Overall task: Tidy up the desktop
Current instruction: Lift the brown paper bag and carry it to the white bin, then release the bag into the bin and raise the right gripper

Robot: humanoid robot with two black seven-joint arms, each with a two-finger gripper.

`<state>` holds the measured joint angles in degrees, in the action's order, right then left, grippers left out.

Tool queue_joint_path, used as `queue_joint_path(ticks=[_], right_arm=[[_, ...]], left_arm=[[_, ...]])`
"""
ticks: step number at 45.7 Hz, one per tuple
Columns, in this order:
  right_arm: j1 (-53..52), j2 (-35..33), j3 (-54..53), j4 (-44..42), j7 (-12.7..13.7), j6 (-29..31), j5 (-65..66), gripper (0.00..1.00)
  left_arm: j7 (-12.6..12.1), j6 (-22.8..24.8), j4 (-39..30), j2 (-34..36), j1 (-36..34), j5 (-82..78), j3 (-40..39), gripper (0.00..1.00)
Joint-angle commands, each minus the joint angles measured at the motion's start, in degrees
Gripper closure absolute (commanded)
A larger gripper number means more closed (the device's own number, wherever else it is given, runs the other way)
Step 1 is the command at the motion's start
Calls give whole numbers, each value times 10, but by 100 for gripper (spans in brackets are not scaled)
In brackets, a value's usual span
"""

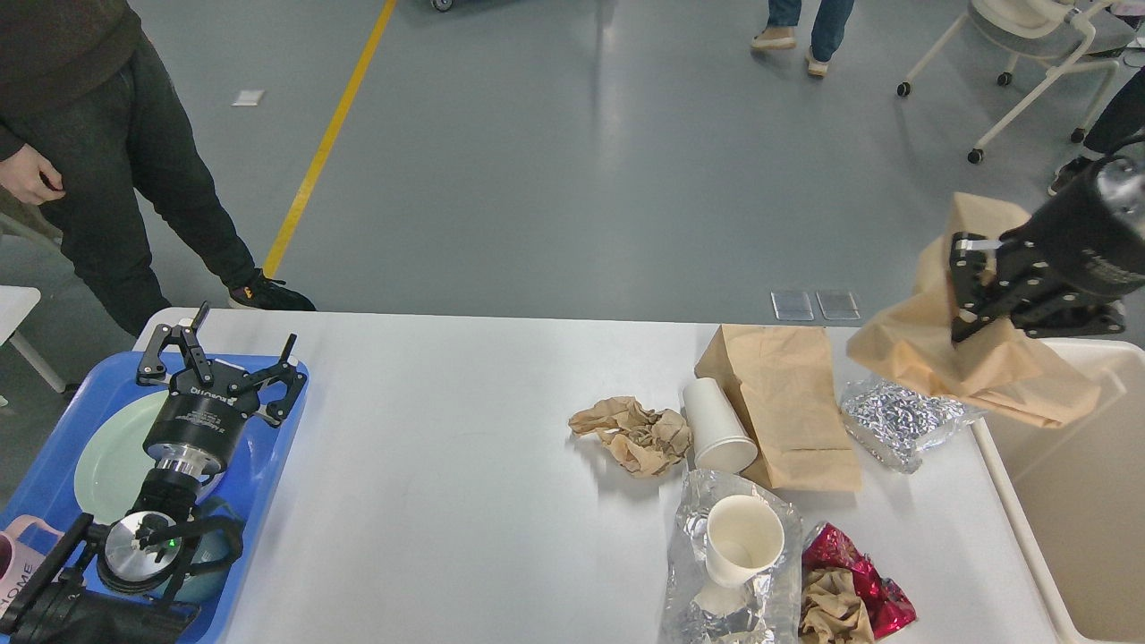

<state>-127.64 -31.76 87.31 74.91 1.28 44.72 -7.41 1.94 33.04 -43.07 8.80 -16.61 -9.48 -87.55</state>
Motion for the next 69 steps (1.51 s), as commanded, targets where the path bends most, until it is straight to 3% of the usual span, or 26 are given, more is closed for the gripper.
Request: queue_joint_path(ticks=[1, 5, 11, 25, 33, 40, 62, 63, 65, 67, 68, 69], right_arm=[[94, -81, -5, -113, 0, -2, 33, 100], [198, -116, -31, -200, 0, -15, 31, 100], [383, -163, -135, -297, -1, -95, 32, 100], [723, -89, -314, -425, 0, -347, 29, 100], [875, 26, -389, -606, 0, -373, 25, 100], [965, 108, -420, -715, -1, -375, 25, 100], [991, 125, -422, -723, 0, -406, 25, 100], [991, 125, -424, -723, 0, -408, 25, 96], [991, 123, -422, -723, -1, -414, 25, 66], [990, 121, -422, -723, -2, -425, 25, 29], [990, 121, -422, -723, -3, -434, 25, 15], [989, 121, -422, -721, -3, -443, 25, 7]], left_arm=[[0, 0, 0, 0, 0, 0, 0, 3], [0, 0, 0, 0, 0, 0, 0, 3], [0, 0, 0, 0, 0, 0, 0, 3], [0, 0, 0, 0, 0, 0, 0, 3], [0, 0, 0, 0, 0, 0, 0, 3], [0, 0, 1, 1, 0, 0, 0, 3], [0, 0, 0, 0, 0, 0, 1, 3], [0, 0, 0, 1, 0, 0, 0, 3], [0, 0, 0, 0, 0, 0, 0, 3], [0, 0, 0, 1, 0, 0, 0, 3], [0, 0, 0, 1, 0, 0, 0, 3], [0, 0, 0, 1, 0, 0, 0, 3]])
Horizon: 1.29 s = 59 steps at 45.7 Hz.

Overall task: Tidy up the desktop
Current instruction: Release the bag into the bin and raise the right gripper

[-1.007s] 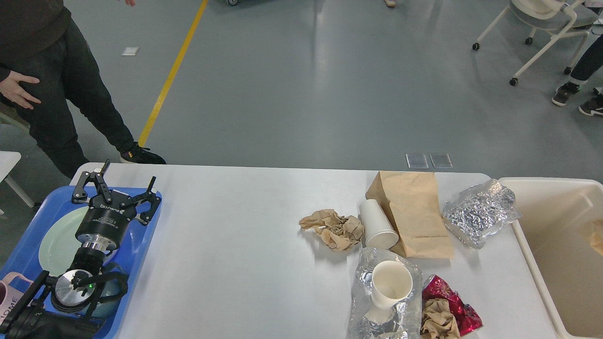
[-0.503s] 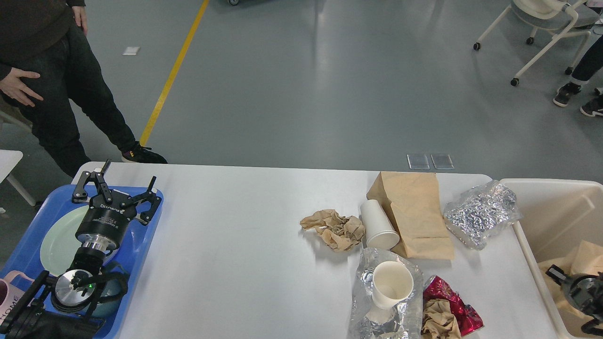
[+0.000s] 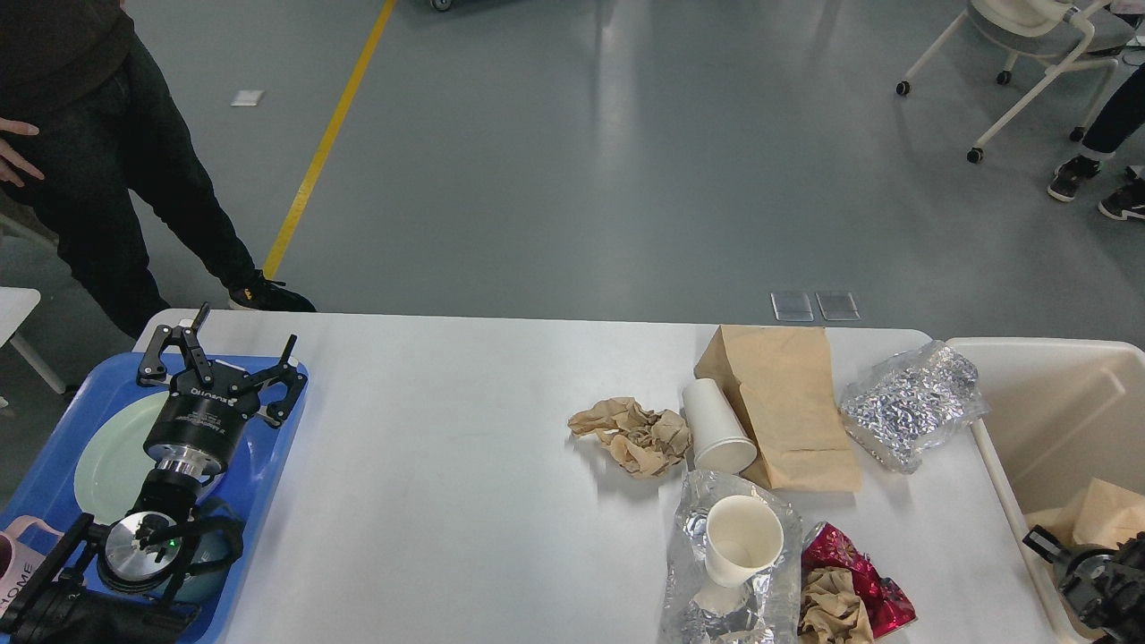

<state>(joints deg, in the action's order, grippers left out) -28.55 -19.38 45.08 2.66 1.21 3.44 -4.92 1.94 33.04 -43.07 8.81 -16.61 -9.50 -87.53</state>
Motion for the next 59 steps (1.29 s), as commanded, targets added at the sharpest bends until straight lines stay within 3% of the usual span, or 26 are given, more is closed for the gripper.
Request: queue_joint_path(ticks=[1, 22, 32, 35, 41, 48, 59], right_arm=[[-2, -3, 0, 2, -2, -38, 0, 2], [-12, -32, -2, 10, -3, -47, 0, 0], [-80, -94, 4, 118, 3, -45, 11, 0], [-107, -105, 13, 159, 19, -41, 14, 0], [-207, -137, 57, 265, 89, -29, 41, 0], [-344, -156, 121, 394, 133, 8, 42, 0], [-586, -142, 272, 530, 141, 158, 39, 0]], left_arm=[[0, 0, 0, 0, 0, 0, 0, 3], [0, 0, 0, 0, 0, 0, 0, 3], [0, 0, 0, 1, 0, 0, 0, 3], [0, 0, 0, 1, 0, 0, 0, 3], [0, 0, 0, 1, 0, 0, 0, 3], [0, 0, 0, 1, 0, 0, 0, 3], [0, 0, 0, 1, 0, 0, 1, 3]])
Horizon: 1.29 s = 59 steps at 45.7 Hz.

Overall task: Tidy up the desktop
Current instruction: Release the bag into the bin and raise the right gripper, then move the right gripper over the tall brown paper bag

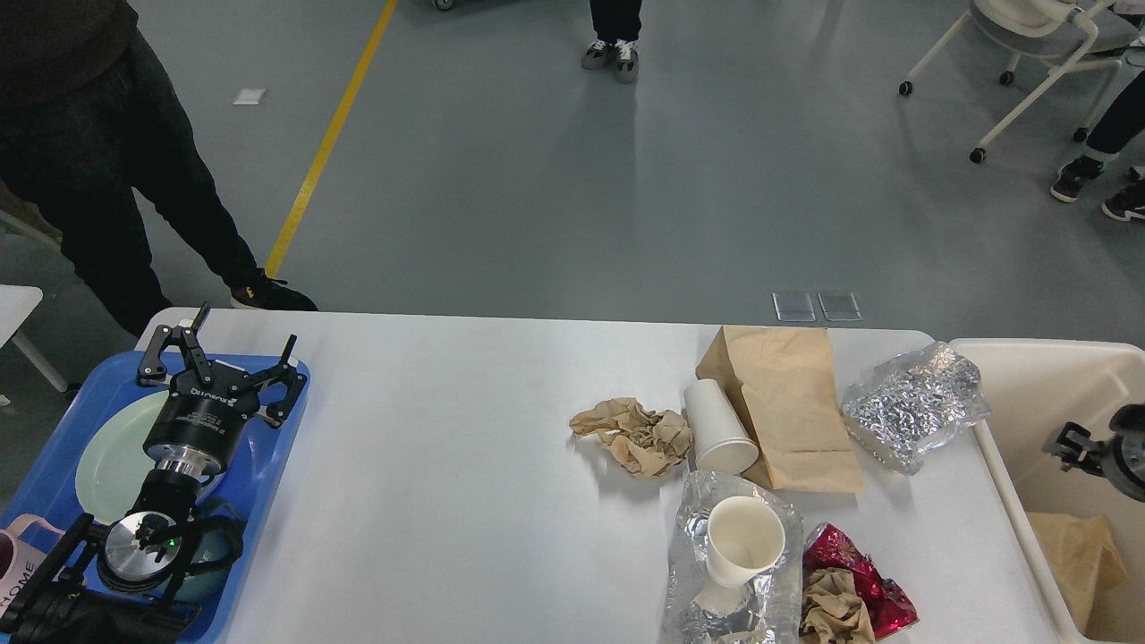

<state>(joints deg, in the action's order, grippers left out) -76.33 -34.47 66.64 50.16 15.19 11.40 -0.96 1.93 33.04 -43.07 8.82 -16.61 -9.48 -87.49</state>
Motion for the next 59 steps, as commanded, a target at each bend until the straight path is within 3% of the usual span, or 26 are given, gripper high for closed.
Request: queue_joint_path(ticks=[1, 8, 15, 33, 42, 59], right_arm=[[-129, 12, 63, 62, 1, 98, -2, 0], [-264, 74, 108, 110, 1, 236, 0, 0], [-386, 136, 115, 172, 1, 318, 2, 0], [-624, 178, 75, 453, 0, 294, -16, 0], [-636, 199, 60, 459, -3, 276, -33, 0], [-559, 200, 44, 416, -5, 166, -34, 0]], left_arm=[[0, 0, 0, 0, 0, 0, 0, 3], [0, 0, 0, 1, 0, 0, 0, 3], [0, 0, 0, 0, 0, 0, 0, 3], [0, 0, 0, 0, 0, 0, 0, 3], [0, 0, 0, 0, 0, 0, 0, 3], [0, 0, 0, 0, 0, 0, 0, 3]])
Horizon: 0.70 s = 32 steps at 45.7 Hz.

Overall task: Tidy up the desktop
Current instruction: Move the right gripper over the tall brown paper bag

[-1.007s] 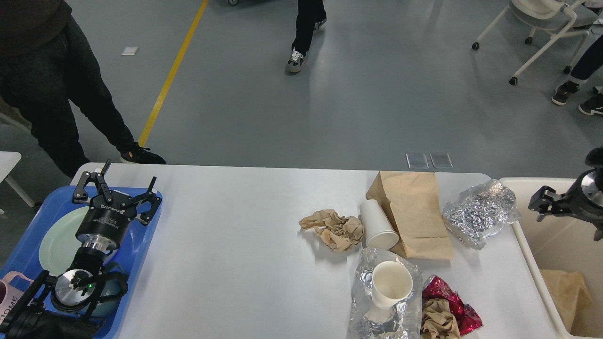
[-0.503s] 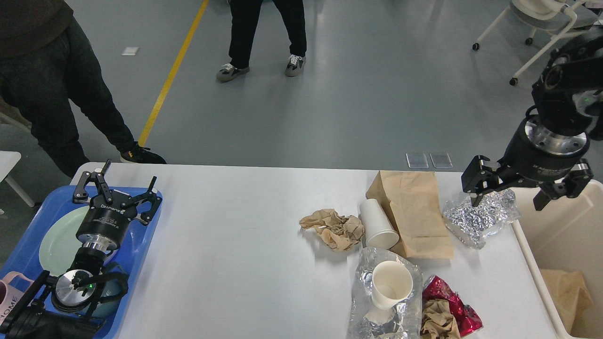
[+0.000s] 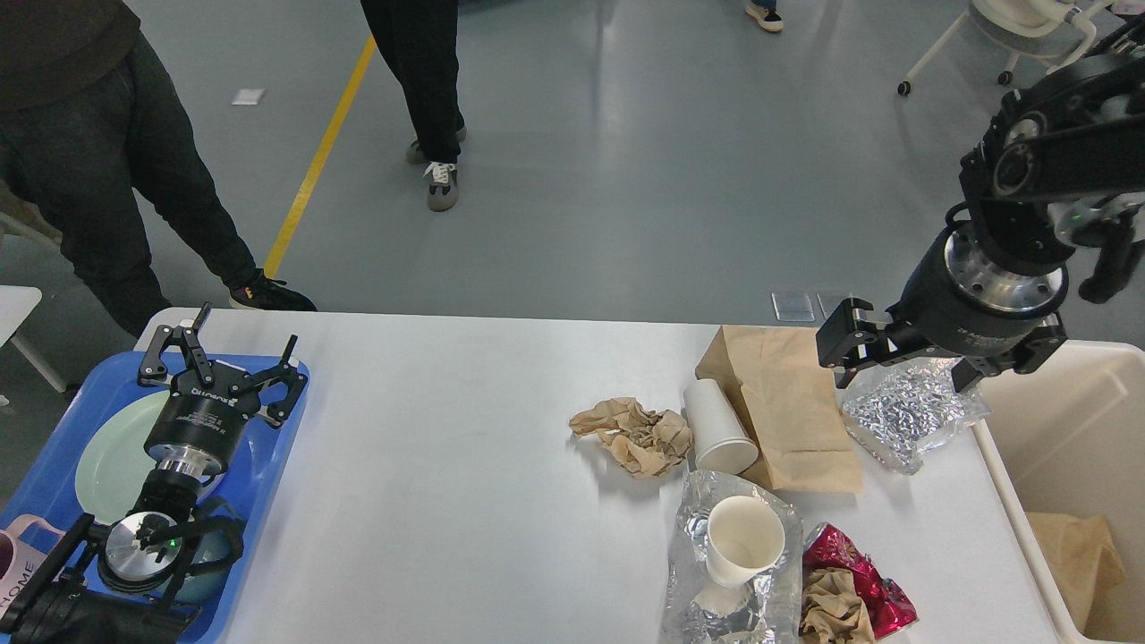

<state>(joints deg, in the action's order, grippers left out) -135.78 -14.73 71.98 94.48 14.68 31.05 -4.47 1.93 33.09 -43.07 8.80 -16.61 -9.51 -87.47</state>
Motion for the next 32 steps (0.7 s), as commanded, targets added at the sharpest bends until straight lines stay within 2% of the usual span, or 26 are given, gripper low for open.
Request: queue_joint_path(ticks=[1, 10, 18, 24, 32], right_arm=[[50, 2, -17, -39, 1, -34, 2, 0], [241, 14, -58, -199, 4, -48, 4, 0], [329, 41, -93, -306, 3, -50, 9, 0], [437, 111, -120, -423, 3, -63, 11, 0], [496, 156, -133, -496, 3, -92, 11, 0]], left_arm=[[0, 0, 0, 0, 0, 0, 0, 3], [0, 0, 0, 0, 0, 0, 0, 3], [0, 0, 0, 0, 0, 0, 0, 3], [0, 0, 0, 0, 0, 0, 0, 3], [0, 0, 0, 0, 0, 0, 0, 3]])
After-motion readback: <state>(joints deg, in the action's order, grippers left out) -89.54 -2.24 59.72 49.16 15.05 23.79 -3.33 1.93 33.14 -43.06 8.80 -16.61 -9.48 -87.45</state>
